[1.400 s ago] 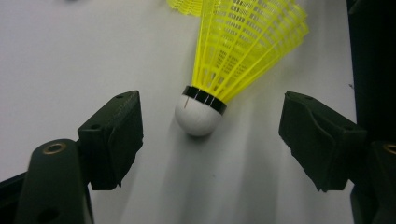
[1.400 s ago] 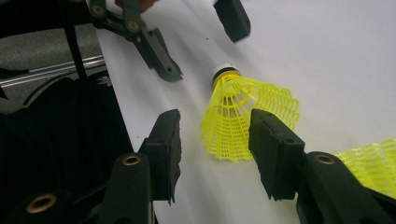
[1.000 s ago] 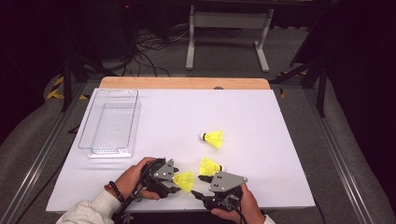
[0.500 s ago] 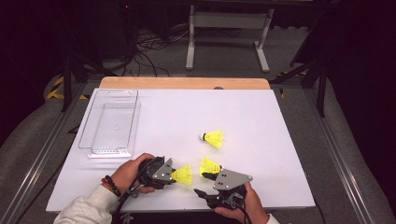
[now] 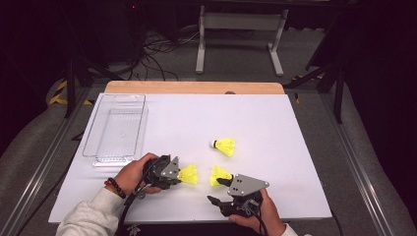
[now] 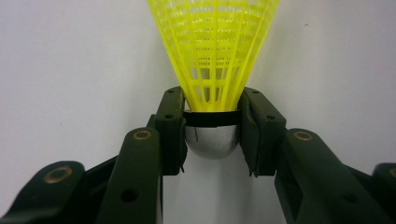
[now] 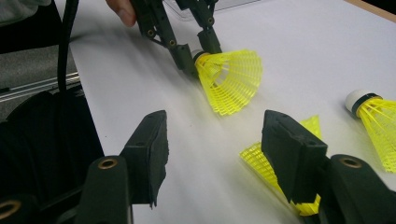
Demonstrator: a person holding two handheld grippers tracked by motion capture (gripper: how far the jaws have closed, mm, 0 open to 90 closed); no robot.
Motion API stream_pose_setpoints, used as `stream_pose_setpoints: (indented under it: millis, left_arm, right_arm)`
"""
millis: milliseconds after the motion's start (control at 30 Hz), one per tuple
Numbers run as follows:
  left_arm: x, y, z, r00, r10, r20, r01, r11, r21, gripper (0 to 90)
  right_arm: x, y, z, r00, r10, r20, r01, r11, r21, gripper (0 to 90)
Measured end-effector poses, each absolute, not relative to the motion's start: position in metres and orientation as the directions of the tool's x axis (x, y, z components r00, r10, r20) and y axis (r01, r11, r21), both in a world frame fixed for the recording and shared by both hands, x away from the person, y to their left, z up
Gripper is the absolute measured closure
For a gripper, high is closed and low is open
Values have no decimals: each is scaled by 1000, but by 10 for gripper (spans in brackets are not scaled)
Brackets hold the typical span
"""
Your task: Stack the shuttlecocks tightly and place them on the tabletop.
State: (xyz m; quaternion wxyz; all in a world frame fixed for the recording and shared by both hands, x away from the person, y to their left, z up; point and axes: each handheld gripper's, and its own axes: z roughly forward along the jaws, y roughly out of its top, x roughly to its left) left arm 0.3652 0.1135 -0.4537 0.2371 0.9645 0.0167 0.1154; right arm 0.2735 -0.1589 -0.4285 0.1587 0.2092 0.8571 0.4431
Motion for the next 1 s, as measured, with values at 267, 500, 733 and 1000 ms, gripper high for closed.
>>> stream_pose_setpoints:
  millis: [267,500,733,1000]
  left_arm:
    - [373,106,-450,980,97,175,12,-901,433,494]
    - [383,92,-444,989,48,141,-5,-938,348,518]
    - [388,82,-440,992,-11,128,-48,-956,291,612]
    - [398,79,-433,976,26,216,-49,-942,331,619]
  right_arm:
    - [276,-164,-426,-862,503,-69,229,505,832,410]
    - [276,-167,-425,-864,499,-69,229,511,828,407]
    - [276,-172,-423,-861,504,-70,228,504,833,408]
    - [277,-177,-421,-852,520,-66,234,490,840,402]
